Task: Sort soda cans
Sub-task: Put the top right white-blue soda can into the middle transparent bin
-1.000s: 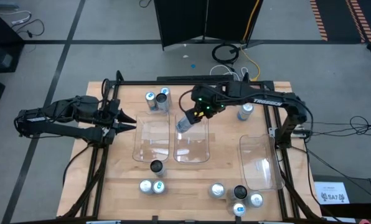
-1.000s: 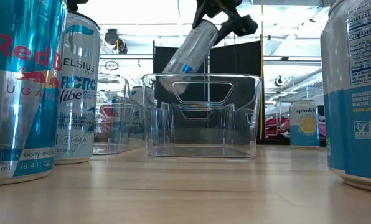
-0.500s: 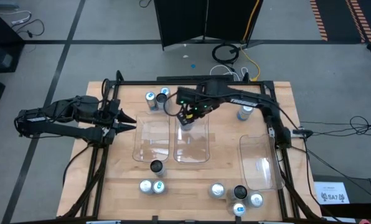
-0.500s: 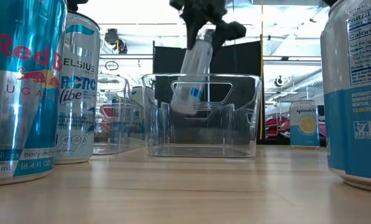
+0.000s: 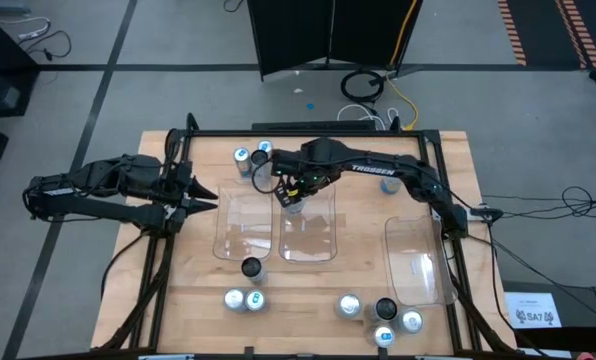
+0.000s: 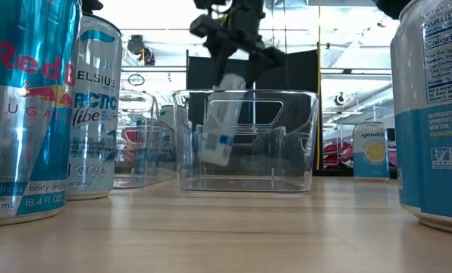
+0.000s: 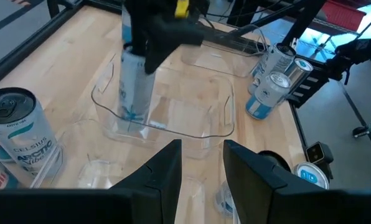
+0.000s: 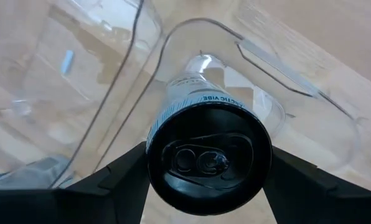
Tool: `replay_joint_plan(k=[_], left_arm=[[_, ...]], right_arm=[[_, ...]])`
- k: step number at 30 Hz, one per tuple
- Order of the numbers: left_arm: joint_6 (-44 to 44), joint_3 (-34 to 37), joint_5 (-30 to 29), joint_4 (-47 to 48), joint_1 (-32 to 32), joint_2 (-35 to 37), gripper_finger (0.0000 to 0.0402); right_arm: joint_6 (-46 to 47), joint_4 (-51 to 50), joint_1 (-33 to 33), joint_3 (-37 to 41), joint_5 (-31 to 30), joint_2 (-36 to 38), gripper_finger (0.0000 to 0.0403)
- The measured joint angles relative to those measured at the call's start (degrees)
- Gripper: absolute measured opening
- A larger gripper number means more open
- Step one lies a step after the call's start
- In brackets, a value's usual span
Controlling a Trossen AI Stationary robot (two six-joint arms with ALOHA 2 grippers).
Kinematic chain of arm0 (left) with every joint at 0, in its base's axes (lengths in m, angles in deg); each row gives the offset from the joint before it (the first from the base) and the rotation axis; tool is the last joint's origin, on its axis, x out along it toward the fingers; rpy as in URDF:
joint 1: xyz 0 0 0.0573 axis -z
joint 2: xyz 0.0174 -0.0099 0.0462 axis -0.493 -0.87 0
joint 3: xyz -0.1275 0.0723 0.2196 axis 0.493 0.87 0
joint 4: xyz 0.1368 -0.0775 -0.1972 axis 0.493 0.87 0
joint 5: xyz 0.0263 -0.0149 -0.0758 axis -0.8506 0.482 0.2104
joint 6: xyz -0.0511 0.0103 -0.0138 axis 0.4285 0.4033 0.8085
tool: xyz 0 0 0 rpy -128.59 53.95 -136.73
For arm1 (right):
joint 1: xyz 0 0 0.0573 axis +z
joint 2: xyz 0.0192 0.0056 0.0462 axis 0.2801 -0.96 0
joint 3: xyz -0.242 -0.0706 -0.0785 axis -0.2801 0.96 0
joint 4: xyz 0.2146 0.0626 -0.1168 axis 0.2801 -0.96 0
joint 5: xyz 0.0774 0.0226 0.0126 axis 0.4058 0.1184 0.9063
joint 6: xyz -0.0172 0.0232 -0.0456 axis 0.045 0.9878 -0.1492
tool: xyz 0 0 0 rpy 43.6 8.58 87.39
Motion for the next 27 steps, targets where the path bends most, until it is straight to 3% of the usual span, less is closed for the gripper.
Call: replay_joint_plan(k=[27], left_arm=[[0.0,0.0,1.71,2.96,-0.01,0.0,0.0128]], right_arm=[[4.6,3.34,-0.02,-0.2,-1.25,-2.97,0.0254]])
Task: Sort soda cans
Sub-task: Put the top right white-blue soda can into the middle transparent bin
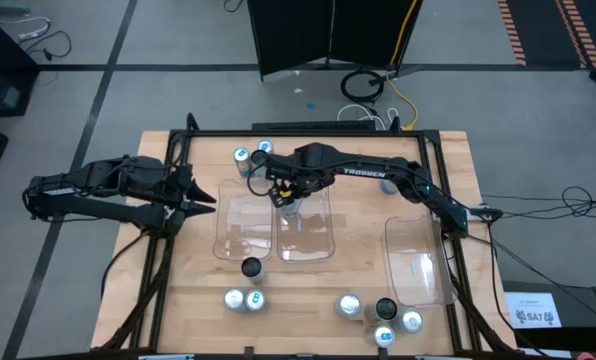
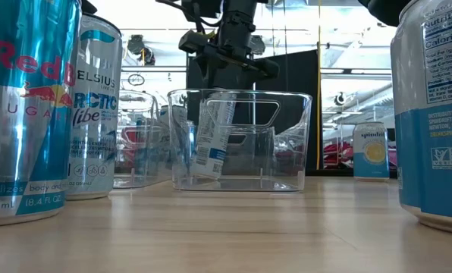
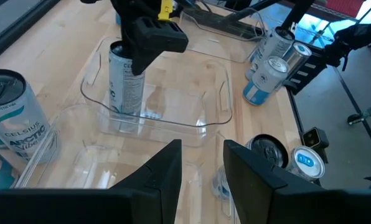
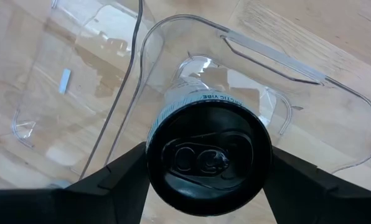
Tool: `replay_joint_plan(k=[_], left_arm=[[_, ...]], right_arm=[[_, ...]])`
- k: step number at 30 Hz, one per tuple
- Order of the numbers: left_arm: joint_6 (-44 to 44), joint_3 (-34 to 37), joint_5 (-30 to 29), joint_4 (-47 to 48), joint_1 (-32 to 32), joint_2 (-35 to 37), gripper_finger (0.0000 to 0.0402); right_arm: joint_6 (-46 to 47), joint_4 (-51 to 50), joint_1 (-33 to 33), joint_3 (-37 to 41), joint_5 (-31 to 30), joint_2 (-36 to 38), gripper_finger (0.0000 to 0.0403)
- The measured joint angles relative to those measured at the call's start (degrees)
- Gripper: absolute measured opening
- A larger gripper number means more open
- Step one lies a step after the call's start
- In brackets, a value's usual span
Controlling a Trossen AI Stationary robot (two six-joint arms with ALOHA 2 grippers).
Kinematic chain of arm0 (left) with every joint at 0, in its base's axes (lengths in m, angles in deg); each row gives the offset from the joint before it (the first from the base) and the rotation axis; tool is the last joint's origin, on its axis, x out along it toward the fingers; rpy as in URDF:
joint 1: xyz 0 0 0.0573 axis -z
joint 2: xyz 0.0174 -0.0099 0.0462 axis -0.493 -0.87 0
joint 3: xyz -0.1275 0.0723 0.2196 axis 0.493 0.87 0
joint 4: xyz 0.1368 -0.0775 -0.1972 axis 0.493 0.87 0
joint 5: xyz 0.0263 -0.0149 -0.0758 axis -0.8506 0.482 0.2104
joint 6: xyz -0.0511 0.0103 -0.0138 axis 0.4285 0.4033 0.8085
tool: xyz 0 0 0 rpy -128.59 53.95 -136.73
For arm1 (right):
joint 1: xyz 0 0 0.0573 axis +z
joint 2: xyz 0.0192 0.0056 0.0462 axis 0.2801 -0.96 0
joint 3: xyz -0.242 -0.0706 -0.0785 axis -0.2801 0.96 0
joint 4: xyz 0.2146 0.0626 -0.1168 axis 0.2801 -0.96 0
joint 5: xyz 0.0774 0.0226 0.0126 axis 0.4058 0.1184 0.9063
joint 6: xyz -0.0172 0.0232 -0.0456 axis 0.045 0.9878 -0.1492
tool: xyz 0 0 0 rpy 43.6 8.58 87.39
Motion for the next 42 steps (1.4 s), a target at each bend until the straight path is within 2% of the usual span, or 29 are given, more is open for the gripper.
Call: replay_joint_plan(k=[5,14,31,42], left_arm=[[-0.02,0.0,0.0,0.04,0.0,0.02,0.0128],[-0.09,0.02,0.0,1.53,0.0,0.0,0.0128],[-0.07,0.02,-0.02,1.86,0.0,0.01,0.0128],[-0.15,0.02,-0.02,1.86,0.0,0.0,0.0128]], right_arm=[[0.88,0.0,-0.02,0.0,-0.31,0.01,0.0254],[2.78,-0.38,-0.19,0.0,-4.61,1.44,0.0254],[0.8,2.42,0.0,0.0,-4.5,0.13,0.0257],[0.84,2.7,-0.07,-0.02,-4.64,0.15,0.0348]])
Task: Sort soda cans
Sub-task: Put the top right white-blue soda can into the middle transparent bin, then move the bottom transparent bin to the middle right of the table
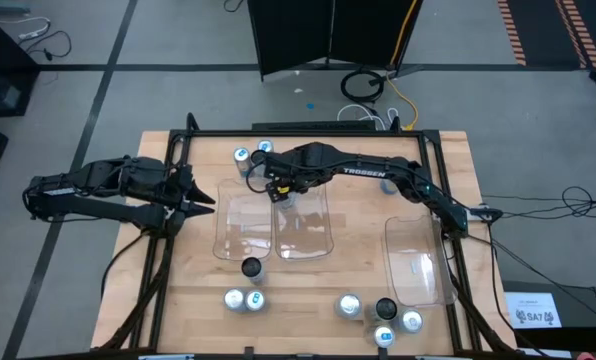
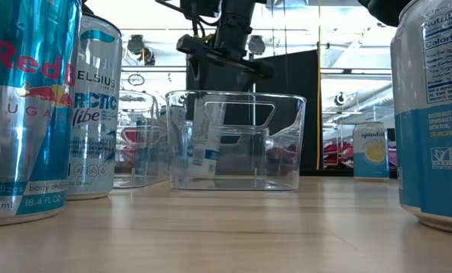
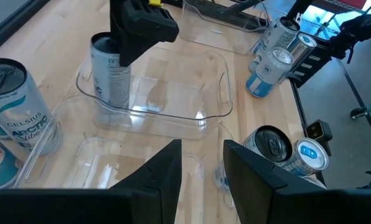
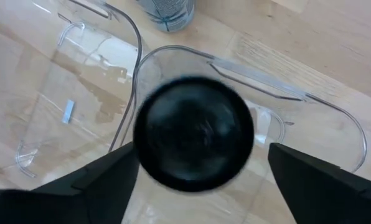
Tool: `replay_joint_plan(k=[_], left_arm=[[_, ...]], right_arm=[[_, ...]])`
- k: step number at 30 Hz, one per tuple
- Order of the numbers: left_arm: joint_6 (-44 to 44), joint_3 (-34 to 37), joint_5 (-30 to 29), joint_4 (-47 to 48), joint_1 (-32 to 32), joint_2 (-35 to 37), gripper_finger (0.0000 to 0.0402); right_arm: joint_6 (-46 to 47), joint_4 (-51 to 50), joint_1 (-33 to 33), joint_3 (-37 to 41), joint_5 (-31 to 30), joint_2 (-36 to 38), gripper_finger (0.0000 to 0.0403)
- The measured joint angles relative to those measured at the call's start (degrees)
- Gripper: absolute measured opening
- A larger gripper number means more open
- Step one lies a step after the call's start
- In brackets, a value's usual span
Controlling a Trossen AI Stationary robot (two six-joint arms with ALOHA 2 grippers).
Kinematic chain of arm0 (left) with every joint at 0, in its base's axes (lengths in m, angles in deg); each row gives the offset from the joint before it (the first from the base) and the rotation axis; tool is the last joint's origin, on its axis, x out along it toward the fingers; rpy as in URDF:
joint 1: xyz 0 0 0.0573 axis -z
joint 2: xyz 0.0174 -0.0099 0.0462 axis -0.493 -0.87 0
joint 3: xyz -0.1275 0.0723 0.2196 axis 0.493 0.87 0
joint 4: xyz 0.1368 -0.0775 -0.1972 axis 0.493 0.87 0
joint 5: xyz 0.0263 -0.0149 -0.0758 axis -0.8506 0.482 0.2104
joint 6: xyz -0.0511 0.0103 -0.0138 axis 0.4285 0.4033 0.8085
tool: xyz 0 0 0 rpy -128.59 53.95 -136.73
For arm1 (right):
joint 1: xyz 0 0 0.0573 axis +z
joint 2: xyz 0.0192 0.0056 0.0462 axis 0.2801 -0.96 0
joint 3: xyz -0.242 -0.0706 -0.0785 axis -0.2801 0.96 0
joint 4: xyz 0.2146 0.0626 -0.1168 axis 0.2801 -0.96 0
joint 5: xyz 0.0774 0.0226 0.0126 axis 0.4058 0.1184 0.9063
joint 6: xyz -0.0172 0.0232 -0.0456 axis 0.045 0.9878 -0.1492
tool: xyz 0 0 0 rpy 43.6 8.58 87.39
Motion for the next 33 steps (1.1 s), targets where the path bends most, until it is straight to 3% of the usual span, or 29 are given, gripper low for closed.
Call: replay_joint_plan(k=[13,17,22,27,33], left_arm=[[-0.37,0.0,-0.02,0.12,0.0,0.02,0.0128],[-0.33,0.01,-0.02,0.59,0.01,0.02,0.0128],[-0.22,0.02,-0.02,1.12,0.0,0.02,0.0128],[0.05,0.02,-0.02,1.03,0.0,0.02,0.0128],[0.01,0.02,-0.04,0.98,0.01,0.02,0.0128]], right_arm=[[-1.2,-0.12,0.37,0.0,0.02,6.08,0.0365],[-2.4,-4.58,1.47,0.0,0.02,9.76,0.0365],[5.64,-15.46,4.99,0.44,-8.63,14.3,0.0365],[13.4,-14.94,10.78,5.72,-11.87,20.28,0.0365],[27.15,-15.03,18.17,24.45,-12.52,30.3,0.0365]])
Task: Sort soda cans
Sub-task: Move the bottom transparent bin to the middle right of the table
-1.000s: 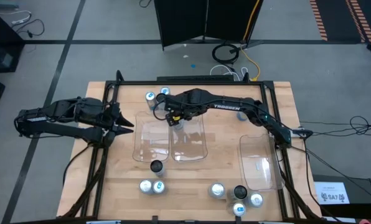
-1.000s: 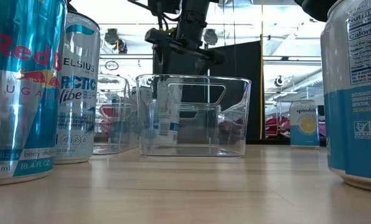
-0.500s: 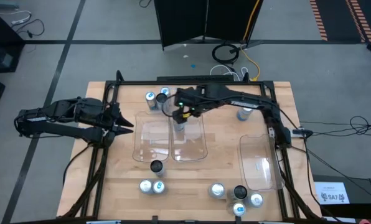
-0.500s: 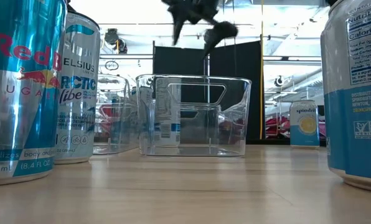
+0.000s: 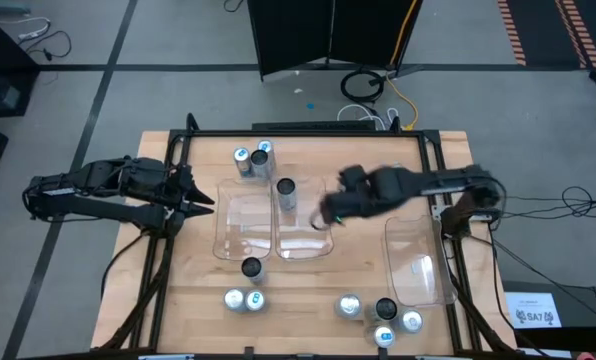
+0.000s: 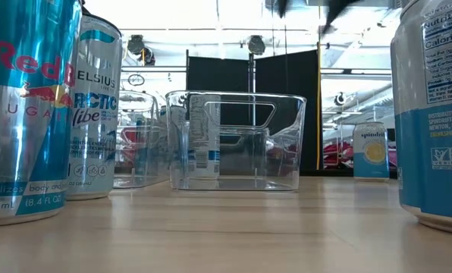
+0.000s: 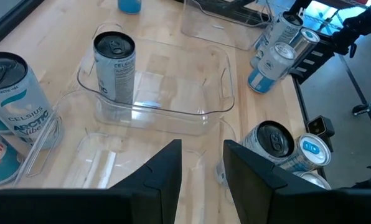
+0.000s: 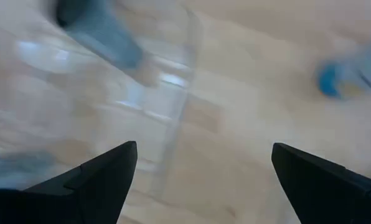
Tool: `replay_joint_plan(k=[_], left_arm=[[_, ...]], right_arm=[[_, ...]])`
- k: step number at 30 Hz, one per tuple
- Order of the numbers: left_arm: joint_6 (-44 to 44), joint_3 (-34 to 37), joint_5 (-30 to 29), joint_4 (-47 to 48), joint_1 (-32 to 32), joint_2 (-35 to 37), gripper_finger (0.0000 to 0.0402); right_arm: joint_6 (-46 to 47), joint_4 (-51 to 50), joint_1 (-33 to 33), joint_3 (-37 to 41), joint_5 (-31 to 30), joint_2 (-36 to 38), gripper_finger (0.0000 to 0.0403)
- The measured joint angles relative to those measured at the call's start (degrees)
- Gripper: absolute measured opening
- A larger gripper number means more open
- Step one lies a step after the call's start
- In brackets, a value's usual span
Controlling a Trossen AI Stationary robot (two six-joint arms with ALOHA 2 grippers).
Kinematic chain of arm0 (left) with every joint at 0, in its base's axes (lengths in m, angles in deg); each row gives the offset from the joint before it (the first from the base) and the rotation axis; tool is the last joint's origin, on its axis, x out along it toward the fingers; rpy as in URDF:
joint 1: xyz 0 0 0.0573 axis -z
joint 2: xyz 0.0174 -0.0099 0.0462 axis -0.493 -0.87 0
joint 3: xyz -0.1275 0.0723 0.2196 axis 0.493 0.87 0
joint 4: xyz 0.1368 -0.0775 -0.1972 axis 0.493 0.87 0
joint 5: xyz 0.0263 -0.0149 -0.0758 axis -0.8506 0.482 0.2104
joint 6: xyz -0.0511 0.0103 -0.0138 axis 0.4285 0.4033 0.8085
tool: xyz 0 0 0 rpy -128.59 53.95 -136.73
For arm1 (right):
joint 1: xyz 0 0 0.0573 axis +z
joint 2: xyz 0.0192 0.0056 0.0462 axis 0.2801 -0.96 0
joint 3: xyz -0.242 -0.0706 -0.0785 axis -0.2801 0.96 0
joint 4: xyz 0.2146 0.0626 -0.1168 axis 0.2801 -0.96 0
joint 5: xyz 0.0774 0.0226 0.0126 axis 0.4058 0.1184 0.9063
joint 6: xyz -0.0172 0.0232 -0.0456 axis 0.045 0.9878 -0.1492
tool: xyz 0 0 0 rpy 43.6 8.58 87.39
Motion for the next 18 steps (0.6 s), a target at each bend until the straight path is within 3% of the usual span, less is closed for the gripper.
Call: replay_joint_plan(k=[8,18], left_arm=[[0.1,0.0,-0.01,-0.02,0.02,0.0,0.0128],[0.12,0.0,-0.01,-0.04,-0.01,0.0,0.0128]], right_arm=[[21.01,2.83,8.94,25.86,9.49,18.04,0.0365],[28.85,4.88,13.88,41.34,12.93,26.65,0.0365]])
